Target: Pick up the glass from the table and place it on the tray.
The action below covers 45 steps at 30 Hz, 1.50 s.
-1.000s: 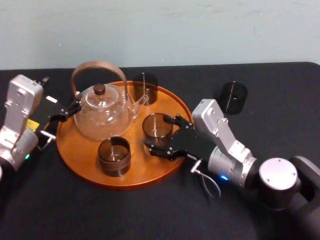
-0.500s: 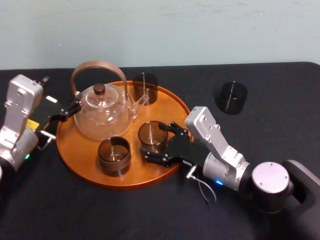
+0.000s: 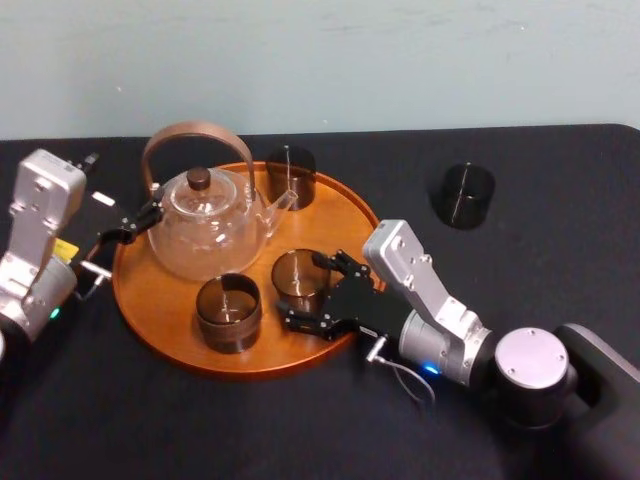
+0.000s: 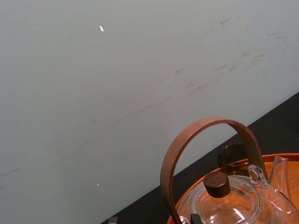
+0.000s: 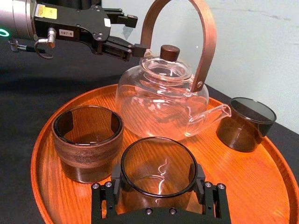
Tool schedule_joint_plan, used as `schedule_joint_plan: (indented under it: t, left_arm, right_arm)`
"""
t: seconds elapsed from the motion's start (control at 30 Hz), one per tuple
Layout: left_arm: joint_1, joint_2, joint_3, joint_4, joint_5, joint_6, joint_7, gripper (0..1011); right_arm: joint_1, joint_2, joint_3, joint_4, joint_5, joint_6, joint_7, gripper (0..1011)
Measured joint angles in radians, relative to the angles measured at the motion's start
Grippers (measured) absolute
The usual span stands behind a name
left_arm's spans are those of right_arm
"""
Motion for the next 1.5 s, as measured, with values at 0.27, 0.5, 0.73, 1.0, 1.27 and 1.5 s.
schedule_joint_plan:
  t: [0.27,0.5,0.73,1.0,1.27,1.5]
  left_arm:
    - [0.000,0.000,0.000,0.000,0.000,0.000,0.000,1010]
    - [0.000,0.000,0.000,0.000,0.000,0.000,0.000,1010]
    - [0.000,0.000,0.000,0.000,0.000,0.000,0.000,1010]
    - [0.000,0.000,0.000,0.000,0.000,0.000,0.000,1010]
    - [0.000,0.000,0.000,0.000,0.000,0.000,0.000,1009]
    - [0.000,0.000,0.000,0.000,0.000,0.000,0.000,1010]
  right_arm:
    - [0.005,-0.008,-0.004,0.015,0.000,-0.010,0.002,918]
    - [0.004,-0.009,-0.007,0.017,-0.005,-0.013,-0.001,918]
    - [0.004,-0.009,-0.007,0.017,-0.005,-0.012,-0.001,918]
    - [0.003,-0.008,-0.007,0.018,-0.007,-0.008,-0.001,1002]
    - [-0.013,0.011,0.000,-0.015,0.009,0.018,0.010,1002]
    - [-0.035,0.033,0.007,-0.060,0.013,0.043,0.004,1002]
